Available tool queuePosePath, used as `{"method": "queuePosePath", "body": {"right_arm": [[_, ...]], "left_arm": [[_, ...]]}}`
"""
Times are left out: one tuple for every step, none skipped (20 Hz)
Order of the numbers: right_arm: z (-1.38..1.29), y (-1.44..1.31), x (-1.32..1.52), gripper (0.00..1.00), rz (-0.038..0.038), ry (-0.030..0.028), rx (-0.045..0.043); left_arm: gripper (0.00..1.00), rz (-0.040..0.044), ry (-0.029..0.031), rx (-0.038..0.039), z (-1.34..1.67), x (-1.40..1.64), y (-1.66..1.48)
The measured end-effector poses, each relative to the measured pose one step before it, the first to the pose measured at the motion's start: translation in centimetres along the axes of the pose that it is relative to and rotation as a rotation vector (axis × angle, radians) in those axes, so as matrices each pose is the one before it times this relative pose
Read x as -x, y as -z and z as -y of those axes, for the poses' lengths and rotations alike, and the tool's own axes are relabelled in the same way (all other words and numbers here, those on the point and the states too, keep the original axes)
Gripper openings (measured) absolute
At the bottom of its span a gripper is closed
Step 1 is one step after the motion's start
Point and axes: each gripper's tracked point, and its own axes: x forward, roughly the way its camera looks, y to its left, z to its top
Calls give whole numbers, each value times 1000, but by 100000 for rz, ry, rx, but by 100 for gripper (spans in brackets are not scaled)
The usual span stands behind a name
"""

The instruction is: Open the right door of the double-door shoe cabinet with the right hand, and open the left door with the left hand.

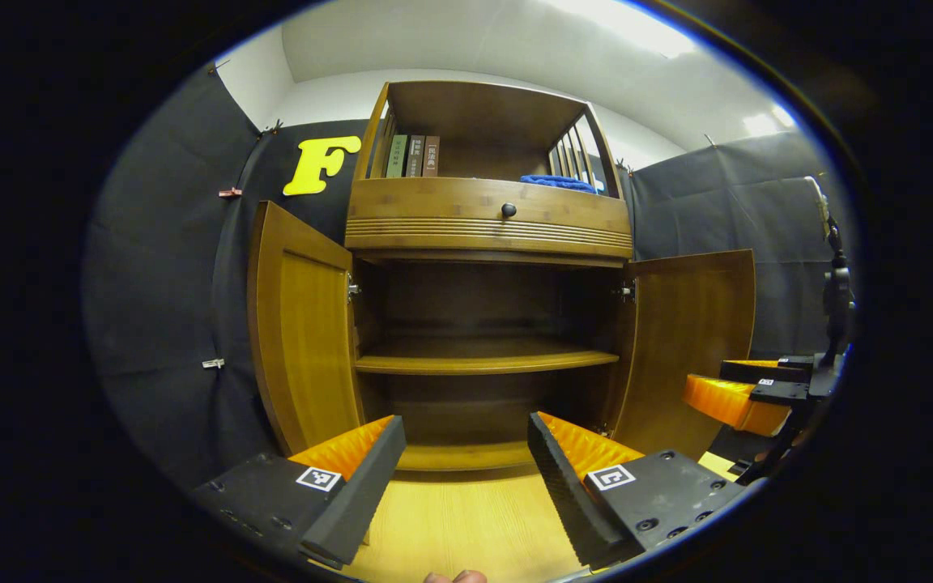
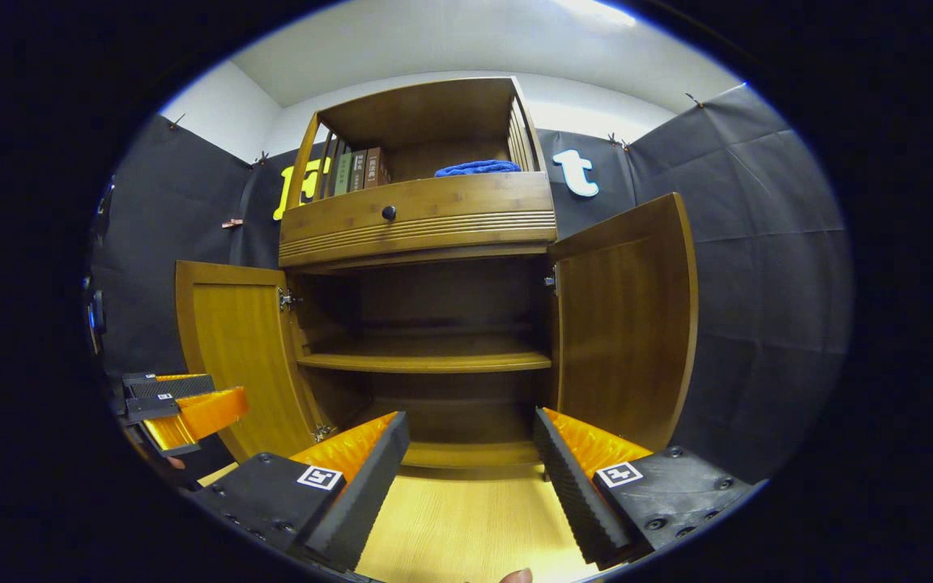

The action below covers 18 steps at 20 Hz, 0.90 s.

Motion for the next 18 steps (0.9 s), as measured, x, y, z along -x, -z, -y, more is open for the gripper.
{"method": "queuePosePath", "body": {"right_arm": [[73,-9,62,95,159,6,764],[59,-65,60,96,247,19,670],[31,-29,82,96,156,0,439],[-96,40,-38,96,-47,-181,151],[7,27,25,96,-151,15,68],[103,55,-5,96,-292,440,528],[173,14,-8,100,-113,534,934],[-20,11,45,98,66,25,748],[-74,6,118,96,157,-181,427],[-55,-45,121,98,232,-377,188],[-81,-95,-15,96,184,-22,185],[99,-60,-38,96,318,-99,88],[42,-128,-2,96,286,-106,-119],[-166,-112,67,98,329,-407,-388],[-30,-31,5,96,-33,-307,-495],[-27,38,-78,98,23,-252,-546],[-94,4,-115,96,-73,-355,-731],[-106,-65,-276,98,-142,-471,-808]], "left_arm": [[93,-8,14,107,4,123,-4],[93,-16,-63,-15,16,37,-60],[93,-108,-14,-152,49,-19,96],[93,-54,20,-130,42,64,-46],[95,-317,249,234,45,-63,60],[95,-260,139,427,83,65,43],[95,-281,-97,235,-52,75,91],[95,-103,-239,169,-18,79,-33],[93,-66,-144,201,-32,-9,46],[93,-1,8,243,29,81,-87],[93,-17,-67,111,-16,47,6],[93,-211,-119,-53,4,40,14],[93,-242,-159,-112,-10,30,131],[95,-313,-165,1,-50,82,2],[93,-184,-61,63,35,-18,32],[93,-100,-121,55,-40,66,-75],[93,-173,-35,-77,33,2,-11],[95,206,-242,-267,-42,98,-196]]}}
